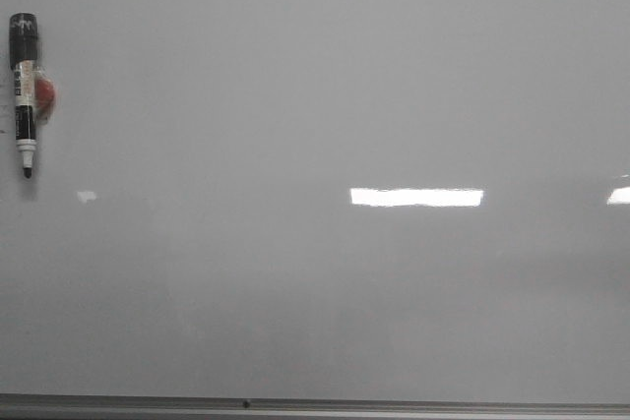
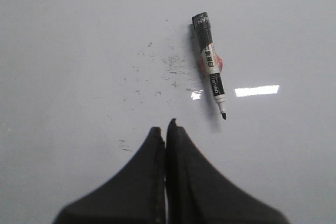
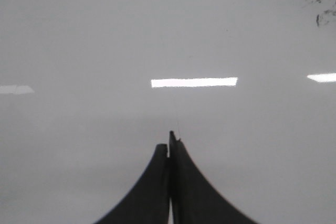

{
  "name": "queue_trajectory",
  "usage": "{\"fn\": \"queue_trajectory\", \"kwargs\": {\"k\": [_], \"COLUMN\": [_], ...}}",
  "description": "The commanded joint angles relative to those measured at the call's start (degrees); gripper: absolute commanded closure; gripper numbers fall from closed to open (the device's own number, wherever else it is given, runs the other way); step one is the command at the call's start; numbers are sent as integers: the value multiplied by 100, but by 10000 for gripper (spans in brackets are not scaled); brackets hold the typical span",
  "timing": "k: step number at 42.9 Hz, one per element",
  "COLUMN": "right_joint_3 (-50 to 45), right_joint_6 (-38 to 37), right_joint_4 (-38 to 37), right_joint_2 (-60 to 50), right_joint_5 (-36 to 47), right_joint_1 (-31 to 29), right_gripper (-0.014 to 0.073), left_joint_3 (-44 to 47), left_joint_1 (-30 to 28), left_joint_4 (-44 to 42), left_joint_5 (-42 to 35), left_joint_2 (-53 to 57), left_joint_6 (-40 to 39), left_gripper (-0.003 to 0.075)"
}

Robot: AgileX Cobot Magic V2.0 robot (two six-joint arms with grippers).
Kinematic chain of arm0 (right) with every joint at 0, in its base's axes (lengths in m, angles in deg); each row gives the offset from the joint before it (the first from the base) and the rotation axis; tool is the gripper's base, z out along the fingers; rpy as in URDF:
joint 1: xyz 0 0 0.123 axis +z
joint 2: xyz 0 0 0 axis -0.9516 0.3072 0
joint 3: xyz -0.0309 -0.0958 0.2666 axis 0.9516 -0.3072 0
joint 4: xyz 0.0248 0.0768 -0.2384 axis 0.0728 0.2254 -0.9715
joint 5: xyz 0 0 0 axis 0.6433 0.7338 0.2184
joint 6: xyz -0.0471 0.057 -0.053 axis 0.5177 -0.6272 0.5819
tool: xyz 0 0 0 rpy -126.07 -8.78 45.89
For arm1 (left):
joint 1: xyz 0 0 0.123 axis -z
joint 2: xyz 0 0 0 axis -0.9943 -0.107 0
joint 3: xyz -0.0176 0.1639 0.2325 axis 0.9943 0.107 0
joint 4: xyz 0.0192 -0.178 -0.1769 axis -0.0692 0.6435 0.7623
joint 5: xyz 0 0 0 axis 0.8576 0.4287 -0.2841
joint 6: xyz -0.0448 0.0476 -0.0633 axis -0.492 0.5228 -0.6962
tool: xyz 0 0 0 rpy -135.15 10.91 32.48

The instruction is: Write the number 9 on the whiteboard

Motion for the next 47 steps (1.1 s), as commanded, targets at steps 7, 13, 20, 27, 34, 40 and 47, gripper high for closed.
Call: {"fn": "queue_trajectory", "kwargs": {"k": [7, 13, 20, 27, 34, 40, 47], "right_joint_3": [16, 16, 16, 16, 16, 16, 21], "right_joint_6": [20, 20, 20, 20, 20, 21, 21], "right_joint_4": [-71, -71, -71, -71, -71, -71, -42], "right_joint_2": [-117, -117, -117, -117, -117, -117, -117], "right_joint_5": [473, 473, 473, 473, 473, 507, 737], "right_joint_1": [-34, -34, -34, -34, -34, -34, -34], "right_gripper": [700, 700, 700, 700, 700, 700, 700], "left_joint_3": [6, 6, 6, 6, 6, 6, 6], "left_joint_1": [-1, -1, -1, -1, -1, -1, -1], "left_joint_4": [-7, -7, -7, -7, -7, -7, 139], "left_joint_5": [-492, -492, -492, -492, -492, -503, -753], "left_joint_2": [96, 96, 96, 96, 96, 96, 96], "left_joint_6": [-60, -60, -60, -60, -60, -60, -60], "left_gripper": [739, 739, 739, 739, 739, 739, 739]}}
